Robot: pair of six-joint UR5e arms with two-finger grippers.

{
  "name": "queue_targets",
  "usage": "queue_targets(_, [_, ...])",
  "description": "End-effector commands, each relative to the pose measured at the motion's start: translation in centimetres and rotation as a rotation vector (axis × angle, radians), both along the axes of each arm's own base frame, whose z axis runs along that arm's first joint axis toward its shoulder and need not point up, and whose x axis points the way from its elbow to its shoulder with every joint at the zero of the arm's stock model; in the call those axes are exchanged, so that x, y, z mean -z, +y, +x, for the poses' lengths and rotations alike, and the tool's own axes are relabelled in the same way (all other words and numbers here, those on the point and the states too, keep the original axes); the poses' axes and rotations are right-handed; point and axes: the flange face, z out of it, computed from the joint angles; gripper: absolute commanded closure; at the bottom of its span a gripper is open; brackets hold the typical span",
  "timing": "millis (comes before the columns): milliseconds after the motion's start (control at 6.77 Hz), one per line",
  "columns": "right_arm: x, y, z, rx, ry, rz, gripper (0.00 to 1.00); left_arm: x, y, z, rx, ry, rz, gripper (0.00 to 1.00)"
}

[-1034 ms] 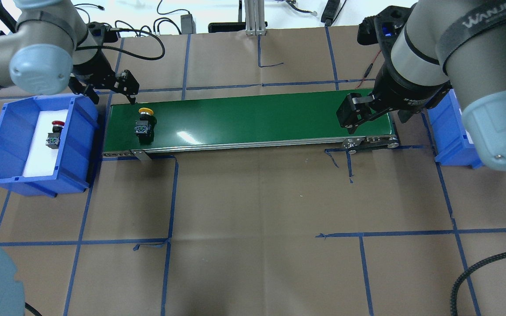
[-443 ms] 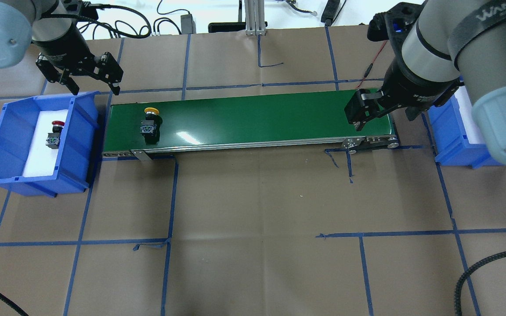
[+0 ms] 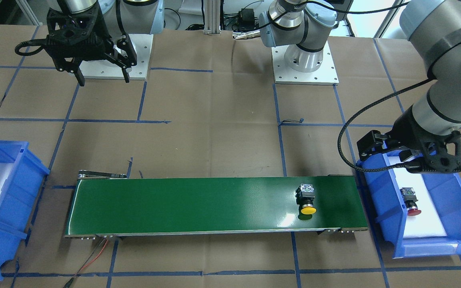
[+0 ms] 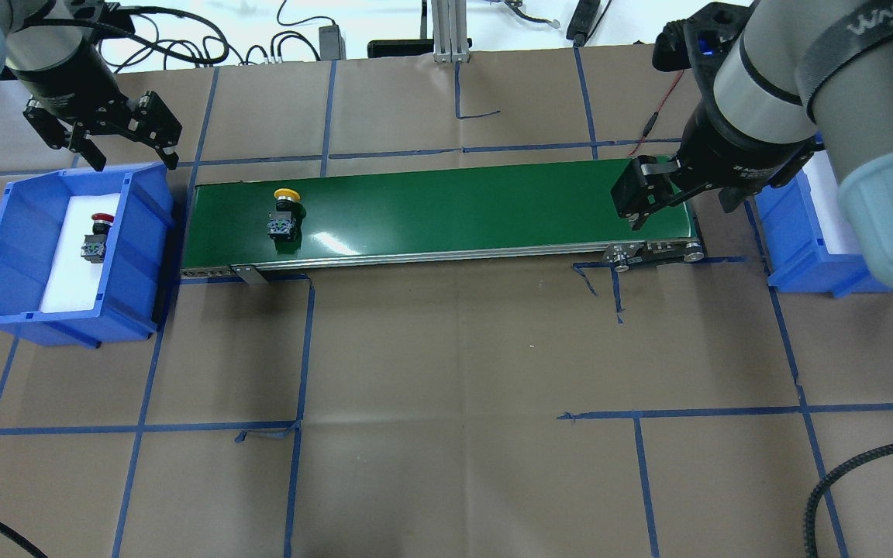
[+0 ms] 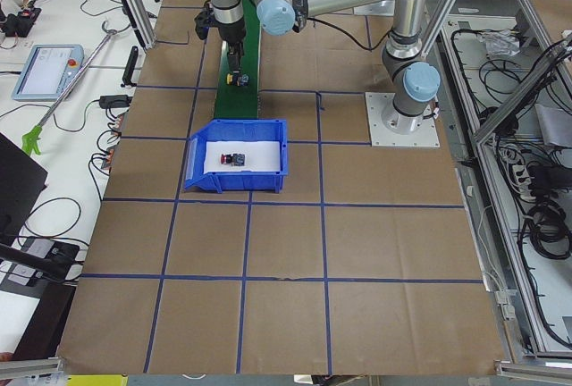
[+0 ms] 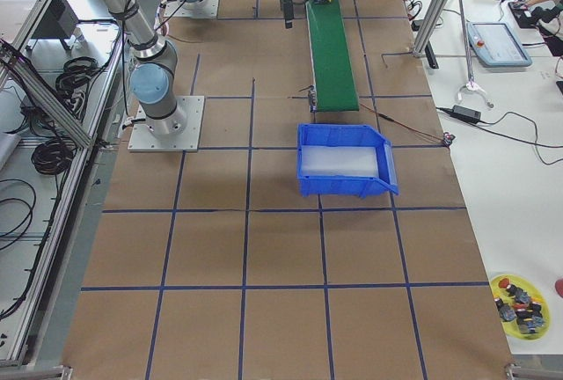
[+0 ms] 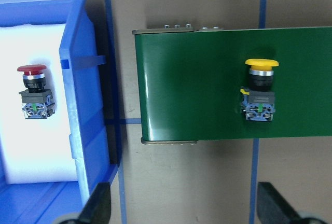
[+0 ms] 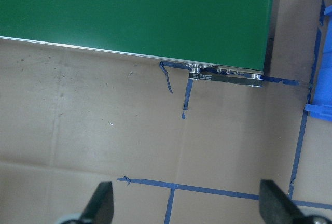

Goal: Transport two buttons from left to right
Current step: 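Open the left gripper and raise it back toward the bin, then lower the left gripper onto the red-capped button and grasp it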

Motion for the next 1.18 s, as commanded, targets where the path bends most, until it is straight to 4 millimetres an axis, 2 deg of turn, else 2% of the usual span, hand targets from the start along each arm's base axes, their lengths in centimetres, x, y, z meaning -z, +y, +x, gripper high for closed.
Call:
queue_targets(0, [0.0, 0.0, 0.0, 0.001, 0.000, 0.000, 0.00, 1.3, -0.1, 7.0, 0.021, 0.011, 0.007, 0.00])
queue_targets(295, [0.0, 0.0, -0.1, 0.004, 0.000, -0.001, 0.00, 2.3, 0.8, 14.8, 0.056, 0.018, 0.001, 0.00])
queue_targets(443, [0.0, 0.0, 0.0, 0.004, 0.000, -0.001, 0.00, 3.0, 0.9, 17.0, 0.051, 0.023, 0.006, 0.00])
queue_targets(591, [0.0, 0.0, 0.0, 0.007, -0.001, -0.001, 0.00, 4.6, 0.5, 17.6, 0.050, 0.014, -0.011, 0.00])
queue_targets(886, [0.1, 0.0, -0.1, 0.007, -0.001, 0.001, 0.00, 9.5, -1.5, 19.7, 0.071, 0.015, -0.026, 0.01])
queue_targets(1034, [0.1, 0.0, -0.1, 0.008, -0.001, 0.001, 0.00, 11.0, -2.2, 19.9, 0.074, 0.015, -0.029, 0.01])
